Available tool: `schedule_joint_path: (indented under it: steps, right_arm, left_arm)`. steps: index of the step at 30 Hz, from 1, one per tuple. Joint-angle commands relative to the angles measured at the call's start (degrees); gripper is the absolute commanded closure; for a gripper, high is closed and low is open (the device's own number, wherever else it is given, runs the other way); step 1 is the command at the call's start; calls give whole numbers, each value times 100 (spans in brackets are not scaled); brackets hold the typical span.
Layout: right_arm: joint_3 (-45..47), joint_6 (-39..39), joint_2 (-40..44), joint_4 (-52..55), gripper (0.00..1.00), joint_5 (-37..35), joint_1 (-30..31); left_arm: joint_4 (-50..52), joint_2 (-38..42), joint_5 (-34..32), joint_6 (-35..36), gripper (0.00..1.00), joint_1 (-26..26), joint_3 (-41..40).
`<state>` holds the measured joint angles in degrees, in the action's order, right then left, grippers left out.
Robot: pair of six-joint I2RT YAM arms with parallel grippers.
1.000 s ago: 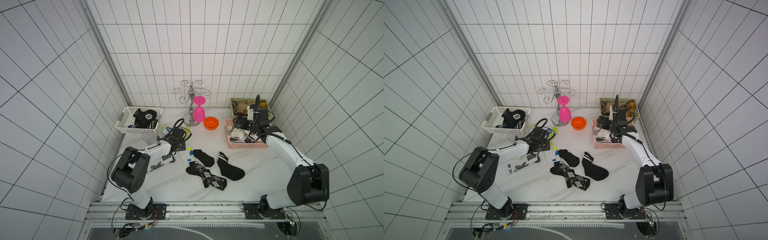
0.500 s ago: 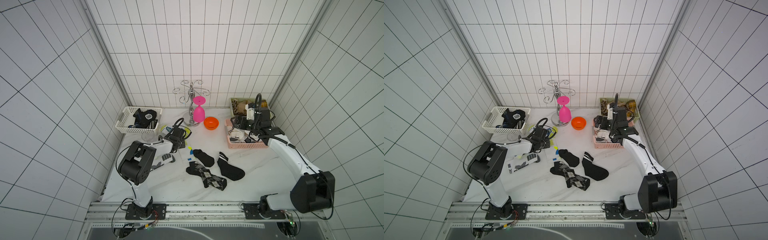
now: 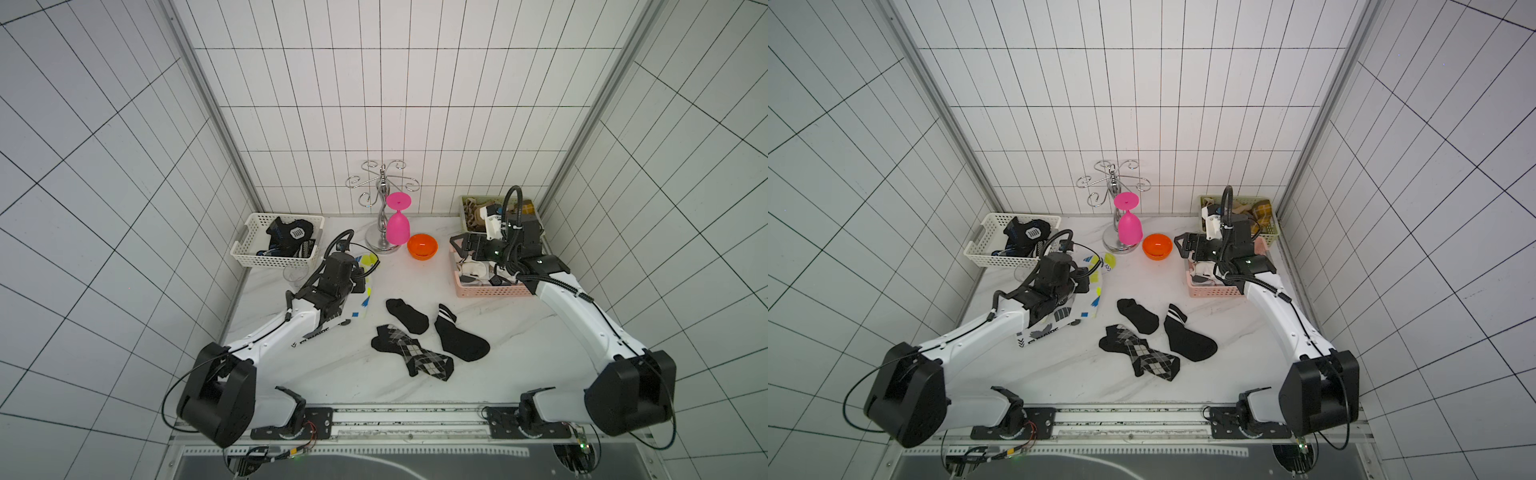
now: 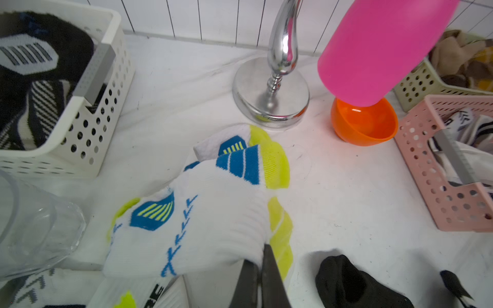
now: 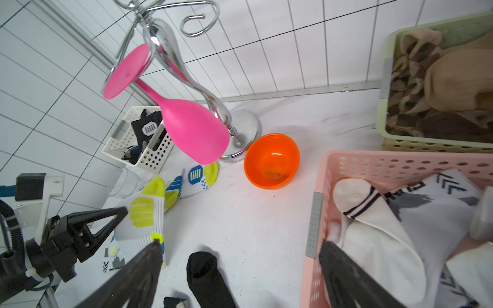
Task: Sort the socks into the basket by color
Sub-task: Pick up the sock at the center of the board.
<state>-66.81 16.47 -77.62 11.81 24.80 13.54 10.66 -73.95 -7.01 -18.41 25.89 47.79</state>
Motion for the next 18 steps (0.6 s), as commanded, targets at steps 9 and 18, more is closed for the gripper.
schedule_joint_path:
  steps: [9, 18]
  right_arm:
    - [-36, -403, 338, -884, 4, 1591, 692]
    - [-202, -329, 284, -1399, 1, 2464, 1114]
  left_arm:
    - [237, 1371, 1635, 1065, 100, 178, 229]
    - [240, 1836, 3155, 1542, 100, 259, 582]
